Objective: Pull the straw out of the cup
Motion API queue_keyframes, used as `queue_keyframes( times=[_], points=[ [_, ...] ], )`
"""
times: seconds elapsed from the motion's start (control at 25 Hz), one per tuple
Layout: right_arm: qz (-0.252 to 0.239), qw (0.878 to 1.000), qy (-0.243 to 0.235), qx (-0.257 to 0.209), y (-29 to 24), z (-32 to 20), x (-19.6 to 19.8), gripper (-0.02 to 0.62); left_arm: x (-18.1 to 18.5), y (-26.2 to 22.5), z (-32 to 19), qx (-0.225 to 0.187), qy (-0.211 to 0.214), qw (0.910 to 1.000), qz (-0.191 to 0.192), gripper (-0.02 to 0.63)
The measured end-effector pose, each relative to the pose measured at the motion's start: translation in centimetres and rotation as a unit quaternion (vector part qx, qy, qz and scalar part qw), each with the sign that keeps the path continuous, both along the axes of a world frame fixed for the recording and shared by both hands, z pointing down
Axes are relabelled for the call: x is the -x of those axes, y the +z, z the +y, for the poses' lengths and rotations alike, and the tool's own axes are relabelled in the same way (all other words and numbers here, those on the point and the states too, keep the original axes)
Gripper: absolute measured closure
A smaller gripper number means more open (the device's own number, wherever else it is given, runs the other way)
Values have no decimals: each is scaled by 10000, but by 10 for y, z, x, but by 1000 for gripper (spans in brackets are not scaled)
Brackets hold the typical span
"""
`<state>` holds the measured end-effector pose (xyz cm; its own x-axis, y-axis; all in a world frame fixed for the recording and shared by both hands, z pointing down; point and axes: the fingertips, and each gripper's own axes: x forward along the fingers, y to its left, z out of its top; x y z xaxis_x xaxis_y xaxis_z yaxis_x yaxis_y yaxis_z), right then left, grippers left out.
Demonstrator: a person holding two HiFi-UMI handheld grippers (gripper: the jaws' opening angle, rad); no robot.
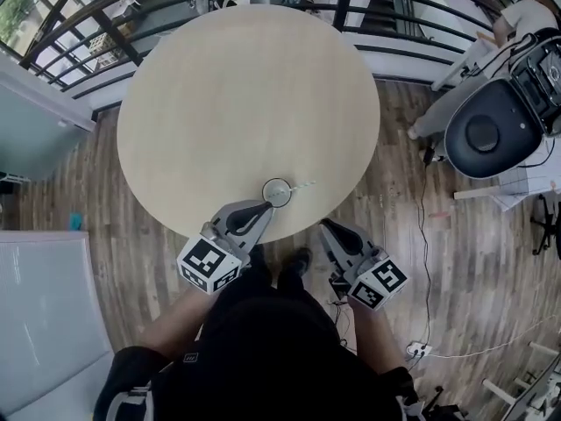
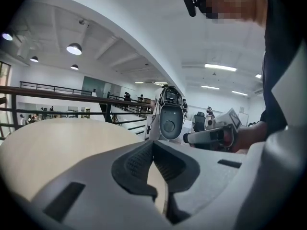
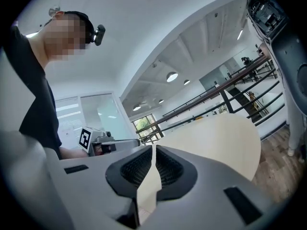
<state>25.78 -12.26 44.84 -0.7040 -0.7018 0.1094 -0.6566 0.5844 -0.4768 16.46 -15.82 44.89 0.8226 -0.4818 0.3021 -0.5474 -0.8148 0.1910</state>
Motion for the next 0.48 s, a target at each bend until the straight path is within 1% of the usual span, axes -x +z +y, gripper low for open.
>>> queue_keyframes(
  times=[0.2,0.36,0.48],
  points=[
    [137,9997,-157,127,27,-18,12,571,-3,24,-10,39,-27,10000,86,598],
    [182,9993,-268,211,52,-29,25,571,6,46,-19,-96,-4,9999,46,598],
    [201,9991,-308,223,67,-38,33,570,14,66,-28,6,-100,9999,68,598]
  ],
)
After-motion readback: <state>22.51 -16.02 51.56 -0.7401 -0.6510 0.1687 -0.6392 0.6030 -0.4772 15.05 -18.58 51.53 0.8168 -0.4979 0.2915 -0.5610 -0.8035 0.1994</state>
